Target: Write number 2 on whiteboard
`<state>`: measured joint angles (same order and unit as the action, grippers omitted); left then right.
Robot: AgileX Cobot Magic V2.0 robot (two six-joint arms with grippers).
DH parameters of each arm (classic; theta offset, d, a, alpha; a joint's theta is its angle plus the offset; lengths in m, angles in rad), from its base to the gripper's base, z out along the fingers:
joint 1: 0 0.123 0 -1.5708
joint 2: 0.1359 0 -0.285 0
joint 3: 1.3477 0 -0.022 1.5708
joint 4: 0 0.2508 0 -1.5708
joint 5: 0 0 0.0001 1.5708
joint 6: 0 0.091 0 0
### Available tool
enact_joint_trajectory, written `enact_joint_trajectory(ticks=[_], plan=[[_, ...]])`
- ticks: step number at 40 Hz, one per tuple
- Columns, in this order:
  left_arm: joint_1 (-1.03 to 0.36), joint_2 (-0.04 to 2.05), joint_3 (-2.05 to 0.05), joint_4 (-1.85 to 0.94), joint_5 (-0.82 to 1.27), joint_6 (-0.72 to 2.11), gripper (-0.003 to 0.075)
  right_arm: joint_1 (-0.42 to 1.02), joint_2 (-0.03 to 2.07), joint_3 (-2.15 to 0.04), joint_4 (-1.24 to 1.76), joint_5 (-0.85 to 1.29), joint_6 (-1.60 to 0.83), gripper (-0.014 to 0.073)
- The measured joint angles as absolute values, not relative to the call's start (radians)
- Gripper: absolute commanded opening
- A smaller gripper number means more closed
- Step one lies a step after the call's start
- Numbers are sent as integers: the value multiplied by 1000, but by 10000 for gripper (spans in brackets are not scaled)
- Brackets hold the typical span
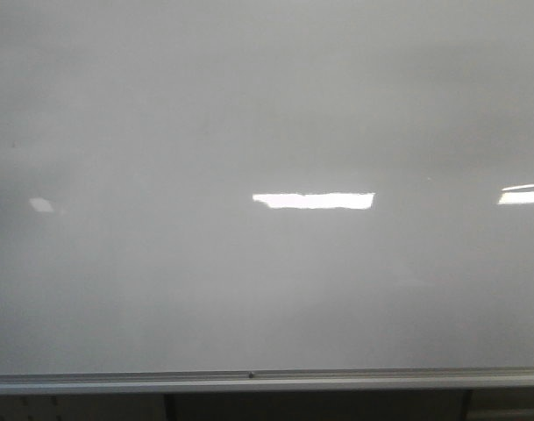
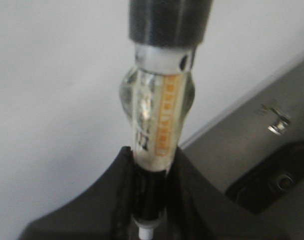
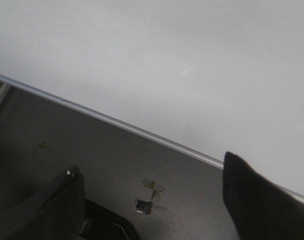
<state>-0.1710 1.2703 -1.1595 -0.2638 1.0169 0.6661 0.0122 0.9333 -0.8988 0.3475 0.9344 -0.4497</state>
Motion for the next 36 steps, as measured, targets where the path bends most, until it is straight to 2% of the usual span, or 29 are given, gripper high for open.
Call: enact_joint_trajectory(ticks=[7, 20, 36], plan=[[-278, 1257, -1160, -391, 1110, 841, -19, 110, 1024, -997, 500, 1026, -720, 592], [-544, 1296, -1167, -392, 1111, 868, -20, 387, 1183, -1188, 531, 1111, -915, 592], [-611, 1305, -1167, -388, 1107, 868, -19, 606, 1383, -1364, 531, 1109, -939, 592]])
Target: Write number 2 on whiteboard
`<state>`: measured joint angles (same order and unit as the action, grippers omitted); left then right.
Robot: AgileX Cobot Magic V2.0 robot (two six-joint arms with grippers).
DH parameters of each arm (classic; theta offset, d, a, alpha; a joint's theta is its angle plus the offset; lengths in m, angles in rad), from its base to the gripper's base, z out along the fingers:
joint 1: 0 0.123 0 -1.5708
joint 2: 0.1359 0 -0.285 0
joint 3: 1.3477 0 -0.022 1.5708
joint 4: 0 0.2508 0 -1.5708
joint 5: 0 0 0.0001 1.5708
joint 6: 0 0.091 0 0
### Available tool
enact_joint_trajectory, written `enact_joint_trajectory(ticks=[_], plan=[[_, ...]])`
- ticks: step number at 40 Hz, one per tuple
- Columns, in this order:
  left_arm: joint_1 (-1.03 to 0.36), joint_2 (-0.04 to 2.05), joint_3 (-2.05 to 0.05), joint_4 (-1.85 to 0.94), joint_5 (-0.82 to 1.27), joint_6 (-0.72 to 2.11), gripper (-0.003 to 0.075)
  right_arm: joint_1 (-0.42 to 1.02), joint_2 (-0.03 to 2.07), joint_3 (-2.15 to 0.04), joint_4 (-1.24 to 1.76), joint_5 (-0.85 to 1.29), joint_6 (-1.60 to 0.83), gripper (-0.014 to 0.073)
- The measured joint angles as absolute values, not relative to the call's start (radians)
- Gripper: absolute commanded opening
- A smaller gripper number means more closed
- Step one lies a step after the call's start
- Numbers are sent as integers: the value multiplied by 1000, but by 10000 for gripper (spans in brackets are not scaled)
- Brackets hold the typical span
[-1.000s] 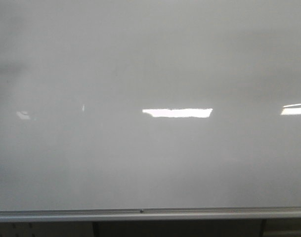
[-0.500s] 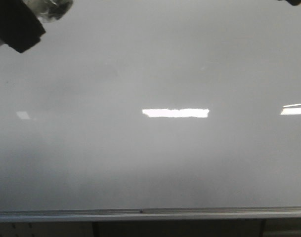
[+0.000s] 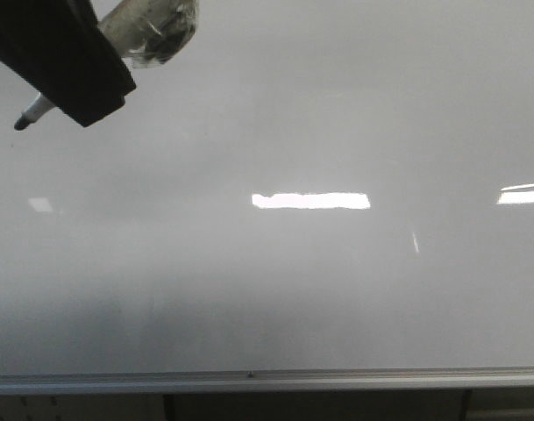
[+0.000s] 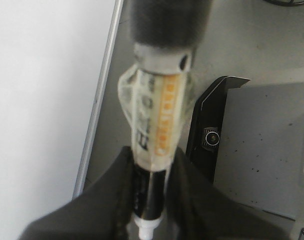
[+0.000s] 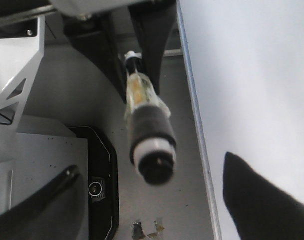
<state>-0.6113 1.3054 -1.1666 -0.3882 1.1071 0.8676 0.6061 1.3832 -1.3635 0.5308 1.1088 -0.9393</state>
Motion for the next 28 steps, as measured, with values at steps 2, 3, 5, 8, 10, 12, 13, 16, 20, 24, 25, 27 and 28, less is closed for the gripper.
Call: enact_joint_trajectory(ticks=[2, 3, 5, 8, 10, 12, 13, 16, 20, 24, 25, 27, 28], plan=[[-611, 1305, -1167, -387, 1107, 868, -19, 628, 1403, -1379, 531, 1104, -939, 589], [-611, 1305, -1167, -387, 1107, 868, -19, 636, 1413, -1387, 531, 1102, -939, 587], [-611, 1305, -1167, -387, 1107, 868, -19, 654, 1429, -1398, 531, 1095, -941, 564], [-611, 1305, -1167, -386, 1107, 868, -19, 675, 1445, -1409, 532, 1084, -944, 500], [-611, 1305, -1167, -386, 1107, 868, -19, 679, 1451, -1410, 532, 1084, -944, 449], [-611, 1305, -1167, -386, 1107, 868, -19, 681, 1453, -1410, 532, 1084, -945, 399], [-611, 1305, -1167, -386, 1107, 868, -19, 681, 1453, -1410, 532, 1083, -945, 371], [-611, 1305, -1167, -386, 1106, 868, -19, 682, 1453, -1410, 532, 1083, -945, 294], [-611, 1305, -1167, -386, 1106, 872, -19, 682, 1453, -1410, 532, 1078, -945, 193], [-611, 1305, -1167, -386, 1112, 876, -18, 682, 1455, -1410, 529, 1069, -945, 97], [-611, 1305, -1167, -386, 1112, 878, -18, 682, 1455, -1410, 529, 1069, -945, 79], [-611, 1305, -1167, -386, 1112, 880, -2, 682, 1455, -1410, 529, 1069, -946, 64], [-611, 1305, -1167, -386, 1112, 880, 16, 682, 1455, -1410, 529, 1069, -946, 64]])
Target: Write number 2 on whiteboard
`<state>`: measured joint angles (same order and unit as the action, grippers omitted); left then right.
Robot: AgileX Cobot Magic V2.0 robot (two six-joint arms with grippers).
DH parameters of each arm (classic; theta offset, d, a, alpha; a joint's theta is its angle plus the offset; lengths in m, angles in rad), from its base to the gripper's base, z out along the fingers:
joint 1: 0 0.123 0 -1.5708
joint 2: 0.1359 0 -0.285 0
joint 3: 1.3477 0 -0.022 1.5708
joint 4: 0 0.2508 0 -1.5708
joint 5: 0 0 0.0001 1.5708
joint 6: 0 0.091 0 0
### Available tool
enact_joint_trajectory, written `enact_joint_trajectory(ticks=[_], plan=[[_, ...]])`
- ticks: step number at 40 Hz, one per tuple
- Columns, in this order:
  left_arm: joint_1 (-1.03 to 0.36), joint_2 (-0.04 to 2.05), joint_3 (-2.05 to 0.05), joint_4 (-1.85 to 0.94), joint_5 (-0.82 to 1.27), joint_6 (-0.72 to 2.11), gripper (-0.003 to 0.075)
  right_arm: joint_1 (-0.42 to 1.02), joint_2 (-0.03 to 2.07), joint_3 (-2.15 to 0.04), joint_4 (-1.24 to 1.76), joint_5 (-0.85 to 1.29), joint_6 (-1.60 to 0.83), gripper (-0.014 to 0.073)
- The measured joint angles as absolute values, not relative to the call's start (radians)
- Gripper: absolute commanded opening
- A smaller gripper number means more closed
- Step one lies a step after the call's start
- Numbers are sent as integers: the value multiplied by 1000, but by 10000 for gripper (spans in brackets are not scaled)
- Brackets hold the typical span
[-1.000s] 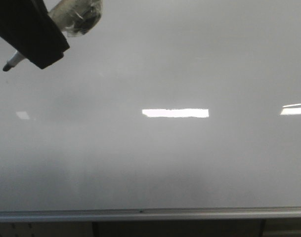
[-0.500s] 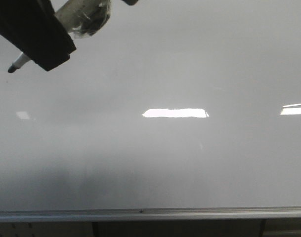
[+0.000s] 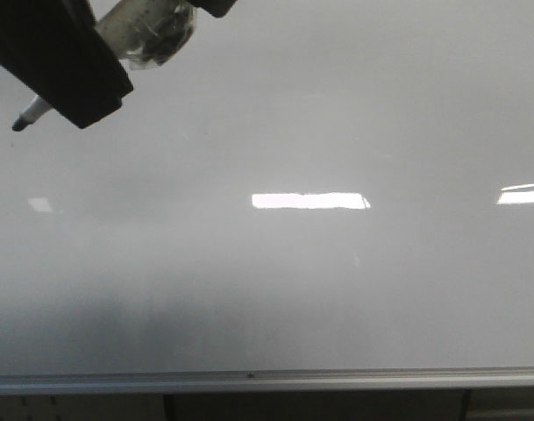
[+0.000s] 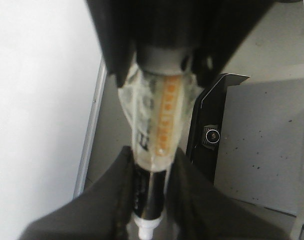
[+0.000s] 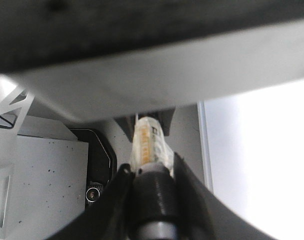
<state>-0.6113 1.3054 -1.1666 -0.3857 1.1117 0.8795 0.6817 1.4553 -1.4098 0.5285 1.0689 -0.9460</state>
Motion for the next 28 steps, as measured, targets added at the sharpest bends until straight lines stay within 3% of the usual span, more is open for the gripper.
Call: enact_joint_trajectory(ticks=[2, 9, 11, 21, 28], plan=[[-611, 1305, -1167, -386, 1112, 880, 84, 682, 1455, -1410, 529, 1069, -946, 64], [-611, 1305, -1167, -386, 1097, 882, 447, 682, 1455, -1410, 533, 1069, -948, 64], [-611, 1305, -1167, -386, 1087, 882, 506, 682, 1455, -1410, 535, 1069, -946, 64], [-611, 1246, -1167, -320, 1076, 797, 526, 675, 1436, -1410, 467, 1077, -869, 67], [-593, 1138, -1167, -245, 1078, 660, 526, 637, 1366, -1410, 257, 1110, -674, 67]])
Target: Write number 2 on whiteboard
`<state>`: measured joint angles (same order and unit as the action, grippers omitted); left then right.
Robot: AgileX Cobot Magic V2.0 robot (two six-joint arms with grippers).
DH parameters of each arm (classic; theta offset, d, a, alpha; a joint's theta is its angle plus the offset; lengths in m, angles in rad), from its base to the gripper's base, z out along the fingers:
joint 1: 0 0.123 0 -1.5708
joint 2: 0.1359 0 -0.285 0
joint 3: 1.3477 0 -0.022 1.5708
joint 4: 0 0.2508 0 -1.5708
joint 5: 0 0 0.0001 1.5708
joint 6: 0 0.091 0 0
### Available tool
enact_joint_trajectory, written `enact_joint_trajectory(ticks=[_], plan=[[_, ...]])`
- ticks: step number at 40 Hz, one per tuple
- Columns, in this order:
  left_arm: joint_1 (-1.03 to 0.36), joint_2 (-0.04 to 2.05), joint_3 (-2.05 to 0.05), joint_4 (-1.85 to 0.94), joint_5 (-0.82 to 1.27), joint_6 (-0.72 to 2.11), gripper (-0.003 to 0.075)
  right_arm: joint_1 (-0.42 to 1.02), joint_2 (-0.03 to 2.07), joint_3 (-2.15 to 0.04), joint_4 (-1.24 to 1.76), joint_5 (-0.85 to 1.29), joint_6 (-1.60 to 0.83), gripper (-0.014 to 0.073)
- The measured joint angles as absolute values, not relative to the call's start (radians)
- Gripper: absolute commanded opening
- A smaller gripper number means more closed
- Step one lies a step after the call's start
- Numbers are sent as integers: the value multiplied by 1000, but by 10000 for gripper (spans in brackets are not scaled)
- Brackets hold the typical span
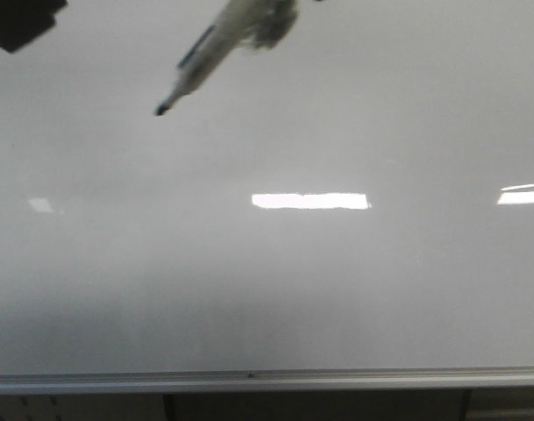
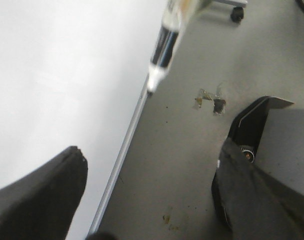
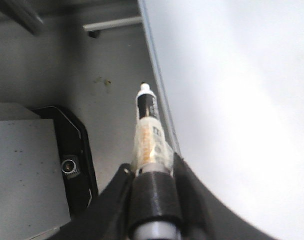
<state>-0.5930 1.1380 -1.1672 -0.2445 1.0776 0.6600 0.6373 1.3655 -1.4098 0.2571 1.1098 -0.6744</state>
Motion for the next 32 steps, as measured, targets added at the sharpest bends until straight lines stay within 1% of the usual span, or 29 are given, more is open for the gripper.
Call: enact_joint_trajectory(ticks=[6, 14, 17, 21, 25, 32], plan=[[-531, 1050, -1145, -233, 1076, 570, 526, 560, 1284, -1399, 111, 1122, -479, 67], [-388, 961, -1073, -229, 1041, 435, 526, 380, 1163, -1278, 85, 1036, -338, 67], [-337, 934, -1046, -227, 1026, 406, 523, 311, 1110, -1198, 106, 969, -316, 67], [-289, 903, -1013, -226, 1016, 388, 509, 257, 1023, -1075, 169, 858, -307, 67], [-272, 880, -990, -226, 1001, 385, 491, 247, 923, -930, 231, 713, -305, 67], [-272, 872, -984, -226, 994, 383, 490, 247, 792, -687, 287, 489, -303, 67]])
